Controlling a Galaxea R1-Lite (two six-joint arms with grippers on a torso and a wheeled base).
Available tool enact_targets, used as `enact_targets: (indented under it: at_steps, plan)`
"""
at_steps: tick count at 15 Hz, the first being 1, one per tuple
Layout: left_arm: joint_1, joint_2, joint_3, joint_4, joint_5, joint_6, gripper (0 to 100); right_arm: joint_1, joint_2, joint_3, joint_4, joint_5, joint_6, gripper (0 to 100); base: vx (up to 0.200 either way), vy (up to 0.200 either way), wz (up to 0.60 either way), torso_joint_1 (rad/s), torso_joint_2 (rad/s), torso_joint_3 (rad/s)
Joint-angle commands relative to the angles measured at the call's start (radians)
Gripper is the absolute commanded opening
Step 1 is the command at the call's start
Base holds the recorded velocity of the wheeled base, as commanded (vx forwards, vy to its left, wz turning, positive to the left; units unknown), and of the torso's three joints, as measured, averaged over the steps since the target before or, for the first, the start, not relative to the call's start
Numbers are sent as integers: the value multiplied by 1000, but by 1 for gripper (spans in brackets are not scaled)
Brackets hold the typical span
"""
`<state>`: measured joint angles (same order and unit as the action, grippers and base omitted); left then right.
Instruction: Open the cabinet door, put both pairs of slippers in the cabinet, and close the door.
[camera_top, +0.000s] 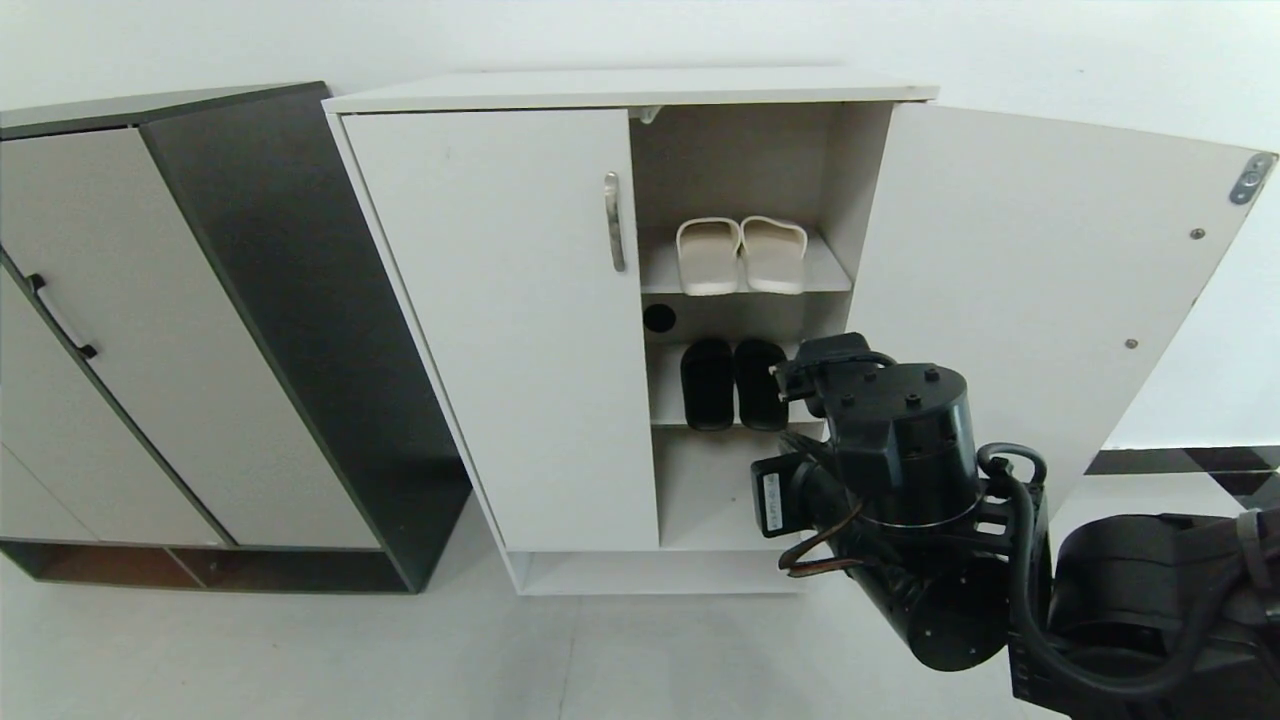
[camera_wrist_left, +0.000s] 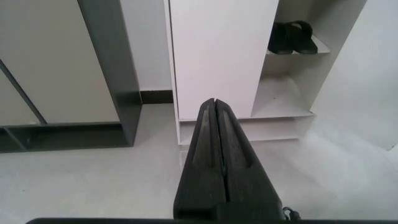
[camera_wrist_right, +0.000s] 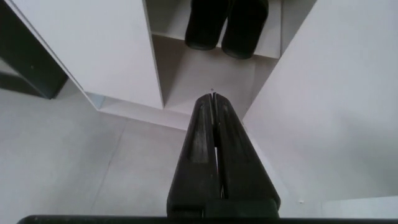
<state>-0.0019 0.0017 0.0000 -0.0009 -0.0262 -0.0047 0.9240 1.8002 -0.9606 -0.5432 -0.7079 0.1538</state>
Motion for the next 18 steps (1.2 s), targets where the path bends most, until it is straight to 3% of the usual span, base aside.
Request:
enact_targets:
  at_steps: [1,8,18]
  plan:
    - [0,0,0,-1,0,0,0,-1,2,0,0,-1,0,0,0,0,0,12,-207,-227]
    - [0,0,0,-1,0,0,0,-2,2,-1,0,-1,0,0,0,0,0,53,-397,-350]
    - [0,0,0,-1,0,0,0,-4,1,0,0,1,0,0,0,0,0,150,-471,-328]
